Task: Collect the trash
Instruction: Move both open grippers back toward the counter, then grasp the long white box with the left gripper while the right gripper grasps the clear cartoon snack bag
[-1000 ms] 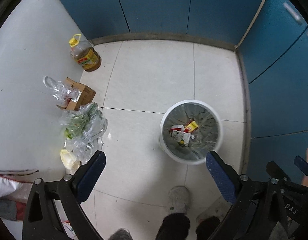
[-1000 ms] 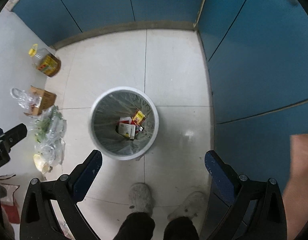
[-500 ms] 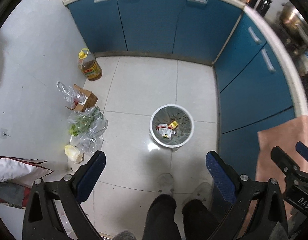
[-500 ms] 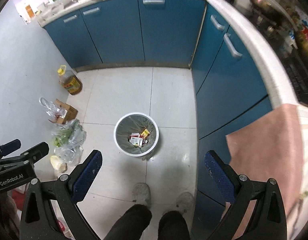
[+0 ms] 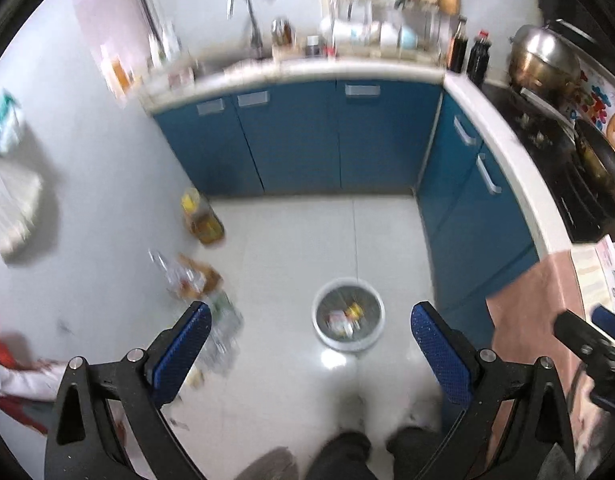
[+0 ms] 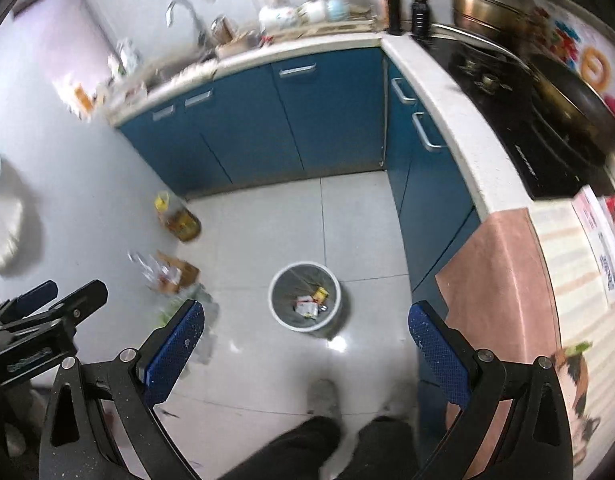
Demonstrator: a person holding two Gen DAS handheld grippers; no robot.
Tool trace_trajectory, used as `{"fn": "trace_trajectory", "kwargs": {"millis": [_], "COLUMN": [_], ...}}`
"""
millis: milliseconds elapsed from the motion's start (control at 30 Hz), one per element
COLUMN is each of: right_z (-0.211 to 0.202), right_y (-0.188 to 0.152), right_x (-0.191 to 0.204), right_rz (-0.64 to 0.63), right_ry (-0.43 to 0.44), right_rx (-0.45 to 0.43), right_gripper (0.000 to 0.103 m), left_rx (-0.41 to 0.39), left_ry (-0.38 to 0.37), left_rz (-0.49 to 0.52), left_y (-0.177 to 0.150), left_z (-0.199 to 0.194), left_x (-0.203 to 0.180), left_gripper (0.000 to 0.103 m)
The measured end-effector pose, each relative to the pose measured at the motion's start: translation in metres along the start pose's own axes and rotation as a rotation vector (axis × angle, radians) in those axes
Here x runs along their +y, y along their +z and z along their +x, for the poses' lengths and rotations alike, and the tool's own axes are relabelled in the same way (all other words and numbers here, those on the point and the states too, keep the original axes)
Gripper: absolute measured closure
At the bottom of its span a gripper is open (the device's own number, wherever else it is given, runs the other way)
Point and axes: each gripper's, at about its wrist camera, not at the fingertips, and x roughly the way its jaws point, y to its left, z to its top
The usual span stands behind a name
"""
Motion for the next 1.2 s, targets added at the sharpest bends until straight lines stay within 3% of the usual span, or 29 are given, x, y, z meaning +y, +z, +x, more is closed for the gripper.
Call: {"fn": "trace_trajectory", "kwargs": {"millis": [167, 267, 433, 533, 667, 800, 933, 1033, 1067, 1100, 1167, 1200], "right_z": [-0.040, -0.066, -0.106, -0.116, -0.114, -0.085, -0.051, -0.034, -0.030, -0.026, -0.024, -0.025], "right_y": [0.016, 0.019, 0.012, 0.000, -0.018, -0.042, -0.051, -0.056, -0.058, -0.060, -0.065, -0.066], "right_x": [-0.066, -0.127, -0.258, -0.363, -0.482, -0.571, -0.605, -0.617, -0.620, -0.623, -0.625, -0.625], "right_rz": [0.122, 0.214, 0.412, 0.560, 0.676, 0.768, 0.765, 0.754, 0.748, 0.747, 0.750, 0.745], "right_ry": [-0.020, -0.076, -0.235, -0.355, -0.473, -0.483, -0.449, -0.418, -0.406, -0.395, -0.380, -0.383], "right_rx": [-0.055, -0.091, -0.130, -0.087, -0.022, 0.070, 0.136, 0.168, 0.178, 0.188, 0.187, 0.180], "right_gripper": [0.000, 0.000, 0.000, 0.000, 0.001, 0.016, 0.033, 0.042, 0.048, 0.057, 0.067, 0.073], "left_rx": [-0.097, -0.095, 0.026, 0.137, 0.273, 0.413, 0.529, 0.561, 0.557, 0.545, 0.524, 0.518], "left_ry": [-0.026, -0.080, -0.195, -0.285, -0.359, -0.373, -0.373, -0.363, -0.358, -0.353, -0.336, -0.325], "left_rz": [0.056, 0.114, 0.286, 0.427, 0.542, 0.571, 0.552, 0.574, 0.592, 0.612, 0.654, 0.670], "left_y": [0.037, 0.055, 0.071, 0.061, 0.039, 0.015, -0.011, -0.026, -0.030, -0.033, -0.039, -0.042], "left_z": [-0.017, -0.019, -0.006, 0.008, 0.022, 0.046, 0.069, 0.078, 0.079, 0.078, 0.079, 0.080], "left_x": [-0.069, -0.125, -0.275, -0.392, -0.525, -0.616, -0.668, -0.685, -0.688, -0.689, -0.687, -0.683], "left_gripper": [0.001, 0.001, 0.001, 0.001, 0.001, 0.001, 0.002, 0.002, 0.006, 0.021, 0.038, 0.041]}}
